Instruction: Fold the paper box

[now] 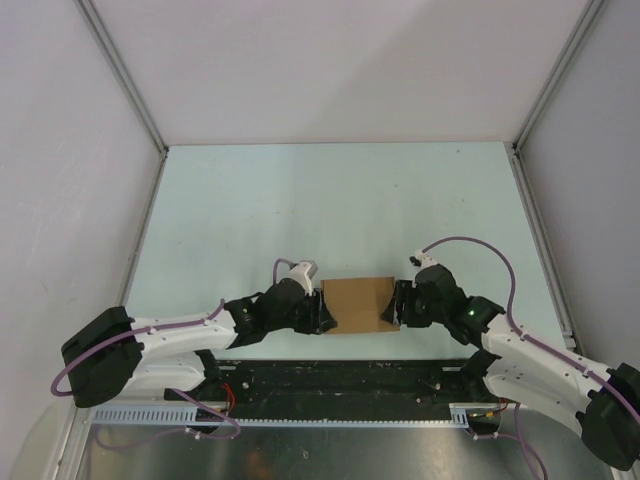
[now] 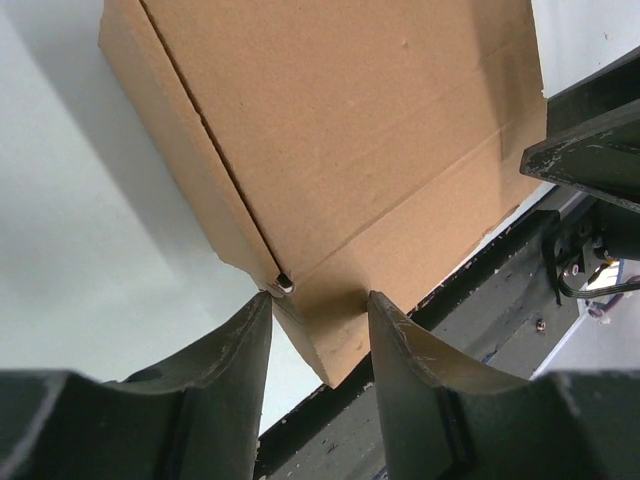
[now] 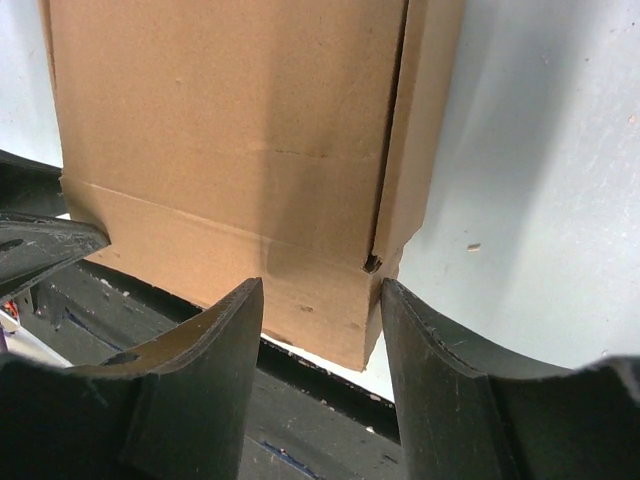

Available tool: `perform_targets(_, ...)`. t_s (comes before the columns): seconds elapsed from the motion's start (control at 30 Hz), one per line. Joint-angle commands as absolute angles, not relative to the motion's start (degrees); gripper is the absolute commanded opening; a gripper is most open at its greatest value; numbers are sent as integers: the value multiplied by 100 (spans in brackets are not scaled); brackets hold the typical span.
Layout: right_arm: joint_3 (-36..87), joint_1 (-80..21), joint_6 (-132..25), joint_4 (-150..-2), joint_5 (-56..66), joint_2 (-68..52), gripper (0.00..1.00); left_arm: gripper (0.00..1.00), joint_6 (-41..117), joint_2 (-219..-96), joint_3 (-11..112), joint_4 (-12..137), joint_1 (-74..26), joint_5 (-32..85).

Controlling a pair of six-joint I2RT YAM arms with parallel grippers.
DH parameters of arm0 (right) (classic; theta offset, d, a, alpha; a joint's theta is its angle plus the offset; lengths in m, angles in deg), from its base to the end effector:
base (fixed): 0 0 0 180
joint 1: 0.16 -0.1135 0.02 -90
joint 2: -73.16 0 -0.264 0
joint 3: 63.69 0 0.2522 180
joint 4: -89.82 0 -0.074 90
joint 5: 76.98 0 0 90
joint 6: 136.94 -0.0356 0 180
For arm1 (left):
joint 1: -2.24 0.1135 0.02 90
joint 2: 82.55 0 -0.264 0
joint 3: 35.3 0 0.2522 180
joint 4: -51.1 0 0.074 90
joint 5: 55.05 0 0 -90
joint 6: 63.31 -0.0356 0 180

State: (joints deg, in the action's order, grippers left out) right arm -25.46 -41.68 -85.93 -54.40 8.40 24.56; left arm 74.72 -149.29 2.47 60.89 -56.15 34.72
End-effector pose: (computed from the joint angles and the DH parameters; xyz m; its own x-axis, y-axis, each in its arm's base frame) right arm 0.1249 0.1144 0.1872 -0.8617 0.0747 -0.5019 -0.2063 0.8521 0.4810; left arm 0.1162 -0.1890 0.1653 -0.8538 -0.0312 -0.5196 0.3266 0.7451 -0.5814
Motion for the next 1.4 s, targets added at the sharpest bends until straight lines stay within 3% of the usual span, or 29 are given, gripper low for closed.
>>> perform_targets(0.0, -2611, -4200, -8571, -5682, 801, 2473, 55, 47, 7398, -14987, 422, 5844, -5656, 3477)
perform_targets(1.37, -2971, -4209, -8078, -6174, 1451, 2297, 41, 39, 6326, -15603, 413, 5941, -5656, 4145)
